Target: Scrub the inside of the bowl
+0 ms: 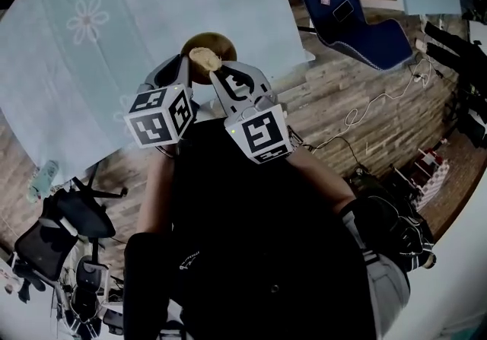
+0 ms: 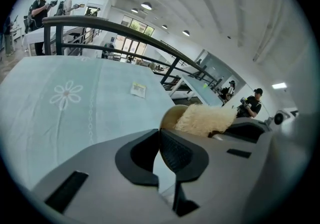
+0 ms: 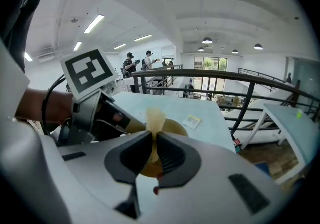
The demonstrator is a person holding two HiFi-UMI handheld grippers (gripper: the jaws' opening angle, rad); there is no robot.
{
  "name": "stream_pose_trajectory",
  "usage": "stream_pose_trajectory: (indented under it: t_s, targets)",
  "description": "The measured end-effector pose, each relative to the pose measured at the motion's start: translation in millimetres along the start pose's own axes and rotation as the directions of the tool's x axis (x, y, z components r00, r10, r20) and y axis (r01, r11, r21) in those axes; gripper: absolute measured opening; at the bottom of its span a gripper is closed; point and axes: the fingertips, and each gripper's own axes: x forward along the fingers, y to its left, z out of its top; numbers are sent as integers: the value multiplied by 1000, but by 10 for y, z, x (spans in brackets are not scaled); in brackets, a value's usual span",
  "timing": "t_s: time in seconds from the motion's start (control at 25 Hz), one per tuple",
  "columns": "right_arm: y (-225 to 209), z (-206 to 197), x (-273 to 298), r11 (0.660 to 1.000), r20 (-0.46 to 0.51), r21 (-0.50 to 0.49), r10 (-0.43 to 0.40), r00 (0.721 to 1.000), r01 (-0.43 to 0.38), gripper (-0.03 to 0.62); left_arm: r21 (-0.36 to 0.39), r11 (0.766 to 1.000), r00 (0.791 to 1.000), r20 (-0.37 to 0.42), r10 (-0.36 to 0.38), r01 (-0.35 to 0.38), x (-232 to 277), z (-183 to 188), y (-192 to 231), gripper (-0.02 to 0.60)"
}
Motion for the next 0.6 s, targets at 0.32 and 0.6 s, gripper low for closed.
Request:
stream_pose_trajectory:
  t_s: [0.32,0.6]
  targets:
    - [143,108,-6,997,-11,-45,-60,998,59,38,160,987,1000,14,6,-8,-291,11,-164,25]
    - [73,94,-83,986,-33,-55,-161,986,159,38,136,990,999,33,-30,25,-409,14,-249,25]
